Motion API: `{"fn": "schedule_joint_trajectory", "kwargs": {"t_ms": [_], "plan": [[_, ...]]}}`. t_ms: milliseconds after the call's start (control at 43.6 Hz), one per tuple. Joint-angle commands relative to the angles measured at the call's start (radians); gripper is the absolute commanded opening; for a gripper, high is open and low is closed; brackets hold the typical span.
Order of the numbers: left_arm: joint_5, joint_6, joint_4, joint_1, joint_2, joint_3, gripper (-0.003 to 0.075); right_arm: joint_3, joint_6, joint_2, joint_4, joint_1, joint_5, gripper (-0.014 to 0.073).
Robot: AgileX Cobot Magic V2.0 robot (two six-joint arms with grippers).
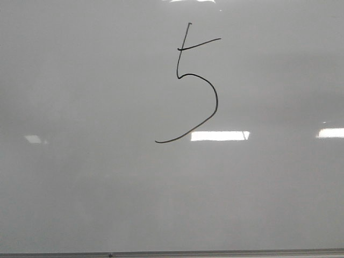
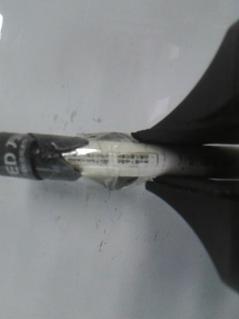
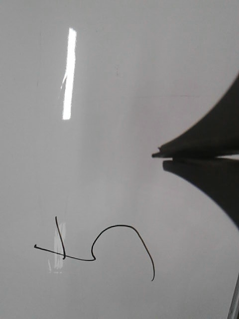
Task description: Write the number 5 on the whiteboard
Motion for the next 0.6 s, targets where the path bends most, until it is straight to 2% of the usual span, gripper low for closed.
{"fn": "schedule_joint_trajectory", "kwargs": {"t_ms": [0,298,436,573], "plan": [[-0.081,-0.002,-0.009,0.001,-0.005,-0.032,-0.0020,-0.027,-0.003,0.003,0.012,-0.008,-0.076,-0.0069],[-0.059,-0.002,0.068,-0.003,0.013,-0.087,-0.0019,-0.027,-0.003,0.003,0.012,-0.008,-0.076,-0.0069],[-0.059,-0.002,0.058,-0.015,0.030,-0.106,-0.0018,-0.027,-0.003,0.003,0.012,-0.008,-0.076,-0.0069],[-0.098,-0.002,0.067,-0.051,0.061,-0.105,-0.0018,-0.027,-0.003,0.003,0.012,-0.008,-0.076,-0.0069]]}}
